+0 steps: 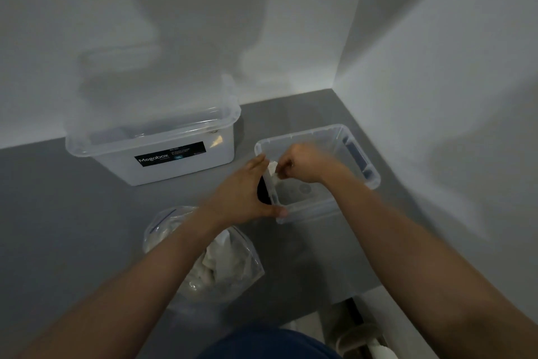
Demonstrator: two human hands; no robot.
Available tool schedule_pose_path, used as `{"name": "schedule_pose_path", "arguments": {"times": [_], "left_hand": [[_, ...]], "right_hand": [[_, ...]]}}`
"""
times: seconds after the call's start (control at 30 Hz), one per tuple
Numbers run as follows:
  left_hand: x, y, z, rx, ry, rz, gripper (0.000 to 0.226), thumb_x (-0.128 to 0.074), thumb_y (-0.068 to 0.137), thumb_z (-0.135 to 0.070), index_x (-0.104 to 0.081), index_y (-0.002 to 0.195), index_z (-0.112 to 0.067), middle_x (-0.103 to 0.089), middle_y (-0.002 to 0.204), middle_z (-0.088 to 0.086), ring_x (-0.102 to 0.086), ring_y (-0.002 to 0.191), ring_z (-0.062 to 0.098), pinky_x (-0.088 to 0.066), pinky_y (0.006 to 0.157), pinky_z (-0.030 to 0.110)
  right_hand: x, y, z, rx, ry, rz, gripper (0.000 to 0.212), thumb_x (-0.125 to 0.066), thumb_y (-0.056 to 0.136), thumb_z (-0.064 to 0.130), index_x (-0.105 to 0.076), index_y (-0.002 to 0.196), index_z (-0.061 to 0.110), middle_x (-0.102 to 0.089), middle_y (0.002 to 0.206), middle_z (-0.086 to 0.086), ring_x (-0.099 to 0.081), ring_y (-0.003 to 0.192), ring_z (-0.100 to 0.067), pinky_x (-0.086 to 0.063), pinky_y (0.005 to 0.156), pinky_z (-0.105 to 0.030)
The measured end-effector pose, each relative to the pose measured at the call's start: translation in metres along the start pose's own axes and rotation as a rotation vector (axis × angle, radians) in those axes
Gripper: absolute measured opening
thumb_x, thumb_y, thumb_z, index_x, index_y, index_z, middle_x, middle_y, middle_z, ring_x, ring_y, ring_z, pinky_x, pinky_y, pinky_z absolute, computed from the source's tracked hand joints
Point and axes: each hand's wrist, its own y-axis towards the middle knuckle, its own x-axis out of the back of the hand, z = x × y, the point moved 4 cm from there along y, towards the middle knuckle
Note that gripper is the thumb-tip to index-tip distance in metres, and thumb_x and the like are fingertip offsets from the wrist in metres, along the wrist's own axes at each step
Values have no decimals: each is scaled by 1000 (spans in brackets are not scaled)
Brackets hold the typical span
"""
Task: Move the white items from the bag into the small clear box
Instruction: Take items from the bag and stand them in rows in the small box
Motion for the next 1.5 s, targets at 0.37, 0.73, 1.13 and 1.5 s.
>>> {"name": "schedule_pose_path", "arguments": {"times": [0.37, 0.73, 1.13, 1.5], "left_hand": [[-1, -3, -3, 22, 30, -17, 127, -77, 67, -73, -11, 163, -22, -3, 170, -7, -12, 155, 12, -10, 114, 22], [43, -33, -2, -104, -34, -198, 69, -72, 85, -58, -54, 143, -26, -51, 146, -5, -52, 128, 11, -33, 102, 17], [16, -152, 93, -178, 307, -355, 27, -60, 89, -43, -80, 88, -25, -72, 77, -6, -60, 72, 21, -44, 65, 28], [22, -128, 99, -156, 760, -193, 90, -74, 73, -63, -45, 147, -22, -64, 120, 0, -50, 111, 29, -36, 86, 40]], "right_hand": [[-25, 38, -10, -152, -129, -29, 16, -69, 92, 25, -74, 107, 20, -68, 106, -5, -62, 94, -25, -50, 93, -37], [13, -37, -2, -86, 254, -573, 24, -78, 87, 32, -77, 105, 16, -77, 96, 0, -70, 84, -10, -54, 80, -18], [-105, -100, 161, 213, -85, -32, 23, -51, 100, 27, -69, 113, 26, -68, 100, -2, -66, 90, -25, -48, 70, -34], [-106, -119, 144, -264, -341, -325, 30, -62, 88, 5, -62, 118, 11, -69, 99, -10, -69, 81, -34, -39, 58, -32]]}}
